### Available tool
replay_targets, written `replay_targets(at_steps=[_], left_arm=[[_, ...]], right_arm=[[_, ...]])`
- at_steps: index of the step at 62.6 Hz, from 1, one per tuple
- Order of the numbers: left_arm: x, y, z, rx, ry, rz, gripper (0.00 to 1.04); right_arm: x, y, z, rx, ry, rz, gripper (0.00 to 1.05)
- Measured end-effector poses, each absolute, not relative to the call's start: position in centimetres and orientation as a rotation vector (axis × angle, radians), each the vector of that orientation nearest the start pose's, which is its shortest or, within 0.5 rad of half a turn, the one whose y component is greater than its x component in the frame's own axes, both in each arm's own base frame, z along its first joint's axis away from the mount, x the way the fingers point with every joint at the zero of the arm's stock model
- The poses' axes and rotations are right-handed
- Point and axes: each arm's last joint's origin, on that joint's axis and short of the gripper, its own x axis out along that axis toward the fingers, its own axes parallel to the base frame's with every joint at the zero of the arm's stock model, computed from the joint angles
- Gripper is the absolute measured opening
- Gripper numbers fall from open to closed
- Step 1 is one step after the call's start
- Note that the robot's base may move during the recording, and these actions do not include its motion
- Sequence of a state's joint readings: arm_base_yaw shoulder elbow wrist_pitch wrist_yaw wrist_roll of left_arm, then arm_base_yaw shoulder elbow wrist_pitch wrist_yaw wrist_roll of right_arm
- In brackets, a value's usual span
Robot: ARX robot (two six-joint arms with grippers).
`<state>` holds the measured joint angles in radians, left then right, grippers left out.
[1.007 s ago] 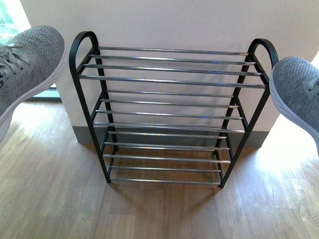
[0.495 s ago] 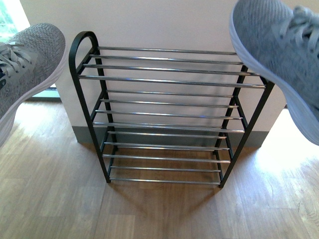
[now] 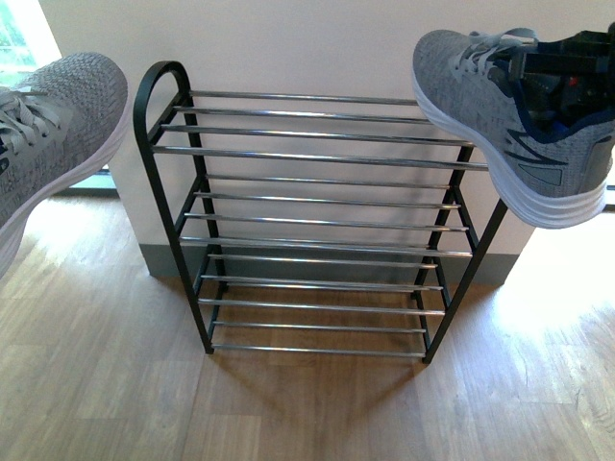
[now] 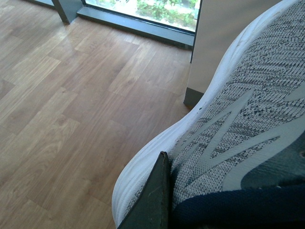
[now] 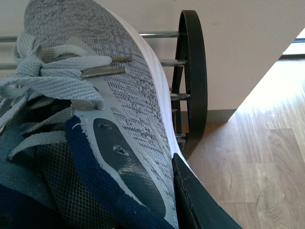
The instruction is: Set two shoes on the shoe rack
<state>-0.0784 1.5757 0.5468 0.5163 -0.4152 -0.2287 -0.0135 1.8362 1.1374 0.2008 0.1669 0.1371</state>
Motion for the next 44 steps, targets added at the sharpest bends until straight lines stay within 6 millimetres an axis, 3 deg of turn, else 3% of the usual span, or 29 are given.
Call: replay_targets(at_steps=[23, 44], left_arm=[[28.1, -1.0, 14.2, -0.096, 0.459, 0.384, 0.01], [28.1, -1.0, 14.2, -0.096, 0.459, 0.384, 0.01]], right_arm=[[45.1, -1.9, 19.9, 0.234, 0.539, -0.340, 0.01], [46.7, -2.1, 18.0, 0.325, 0.614, -0.381, 0.01]])
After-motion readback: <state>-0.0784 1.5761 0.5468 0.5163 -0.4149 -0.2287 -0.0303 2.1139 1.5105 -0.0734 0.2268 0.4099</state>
